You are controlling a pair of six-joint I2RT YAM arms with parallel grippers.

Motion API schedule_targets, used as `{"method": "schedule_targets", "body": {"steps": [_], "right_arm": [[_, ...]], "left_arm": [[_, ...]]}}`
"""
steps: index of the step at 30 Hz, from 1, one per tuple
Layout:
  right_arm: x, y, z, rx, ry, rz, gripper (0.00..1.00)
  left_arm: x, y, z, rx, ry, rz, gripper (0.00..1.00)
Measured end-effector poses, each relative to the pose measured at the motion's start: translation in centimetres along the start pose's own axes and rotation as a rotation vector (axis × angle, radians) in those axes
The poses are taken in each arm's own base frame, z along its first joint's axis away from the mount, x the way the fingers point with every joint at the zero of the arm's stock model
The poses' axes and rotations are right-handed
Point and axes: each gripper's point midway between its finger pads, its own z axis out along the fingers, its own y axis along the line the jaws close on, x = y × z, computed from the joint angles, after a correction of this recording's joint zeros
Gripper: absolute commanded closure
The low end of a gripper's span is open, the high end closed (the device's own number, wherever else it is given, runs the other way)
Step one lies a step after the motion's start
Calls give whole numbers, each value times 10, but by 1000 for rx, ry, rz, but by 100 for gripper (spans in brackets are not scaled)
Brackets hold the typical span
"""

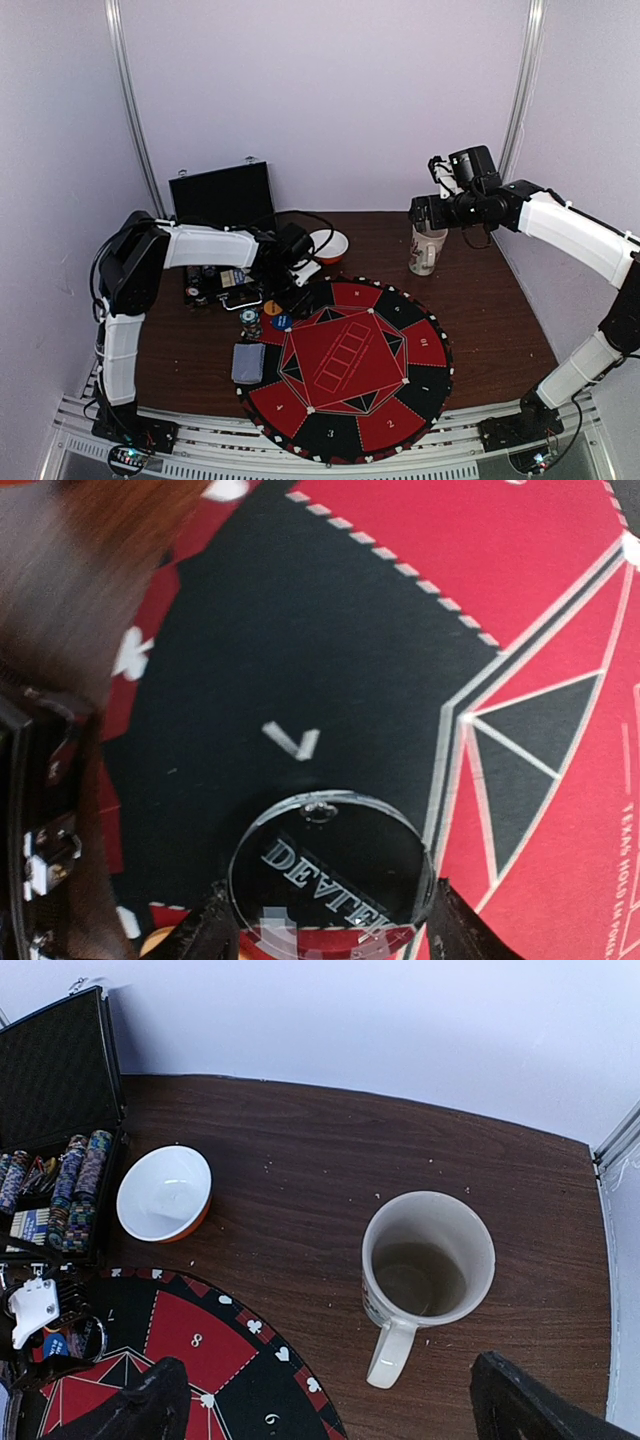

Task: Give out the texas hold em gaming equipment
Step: Move the dealer button to position 1.

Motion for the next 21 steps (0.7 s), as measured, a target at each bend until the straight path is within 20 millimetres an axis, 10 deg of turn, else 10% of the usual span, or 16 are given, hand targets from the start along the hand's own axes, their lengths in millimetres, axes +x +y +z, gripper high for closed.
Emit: {"method": "schedule_targets", "body": {"steps": [11, 21], "right_arm": [[7, -1, 0, 5, 28, -5, 0], [42, -13, -13, 34, 173, 9, 0]], "left_arm": [[-10, -86, 7, 107, -38, 261, 55], [-17, -227, 12, 309, -121, 683, 60]]}}
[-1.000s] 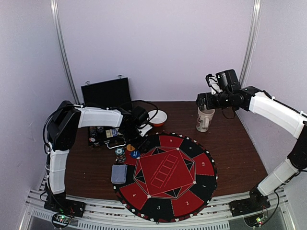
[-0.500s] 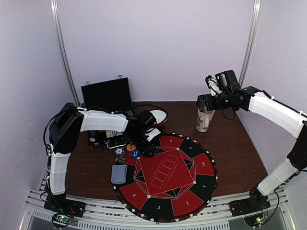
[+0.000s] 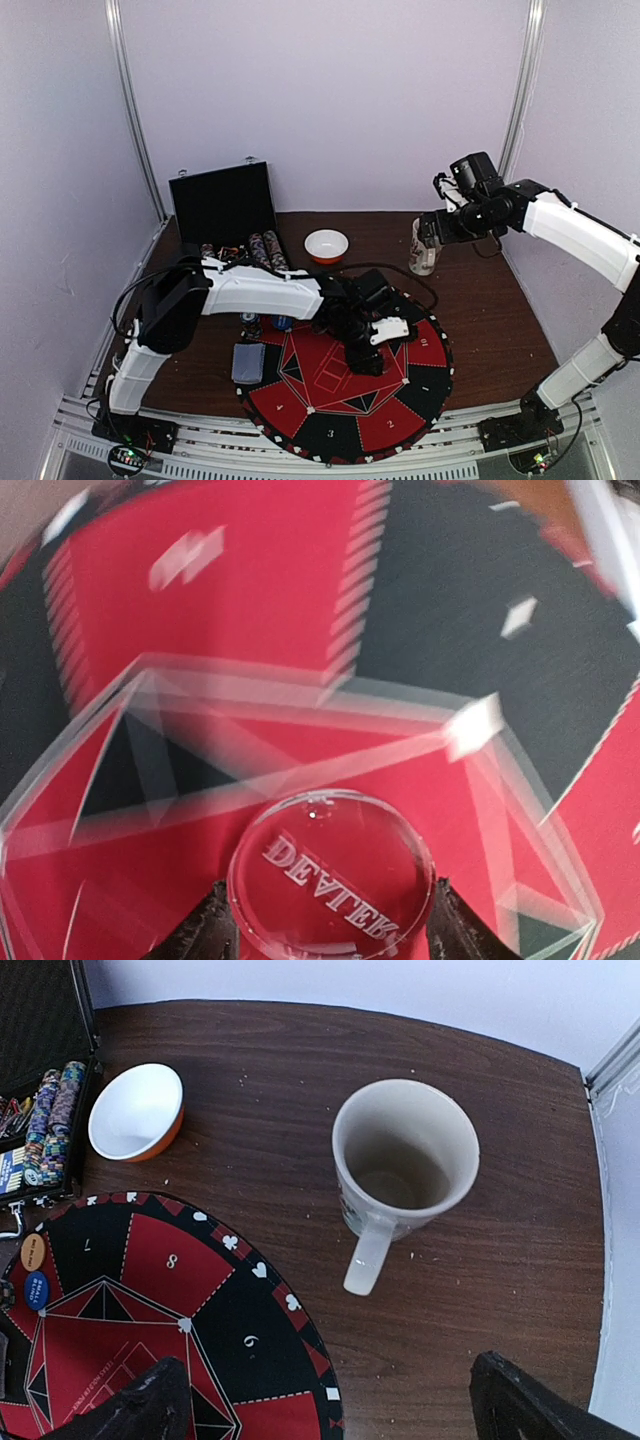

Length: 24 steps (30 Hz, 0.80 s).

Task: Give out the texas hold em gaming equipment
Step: Move the dealer button to position 1.

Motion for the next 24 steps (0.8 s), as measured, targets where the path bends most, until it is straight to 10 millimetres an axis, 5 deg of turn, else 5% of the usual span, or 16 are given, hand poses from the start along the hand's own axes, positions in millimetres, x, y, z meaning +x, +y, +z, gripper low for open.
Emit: {"method": "schedule_targets", "body": {"steps": [5, 12, 20, 24], "right_arm": [[7, -21, -23, 25, -7, 55, 0], [11, -37, -40, 48, -21, 102, 0], [21, -43, -36, 67, 13, 105, 0], [23, -44, -36, 69, 17, 105, 0]], "left_arm": [[-42, -32, 22, 73, -67, 159, 60], [-80, -48, 37, 90, -143, 276, 61], [-86, -57, 42, 99, -154, 315, 61], [-93, -57, 45, 101, -174, 318, 52]]}}
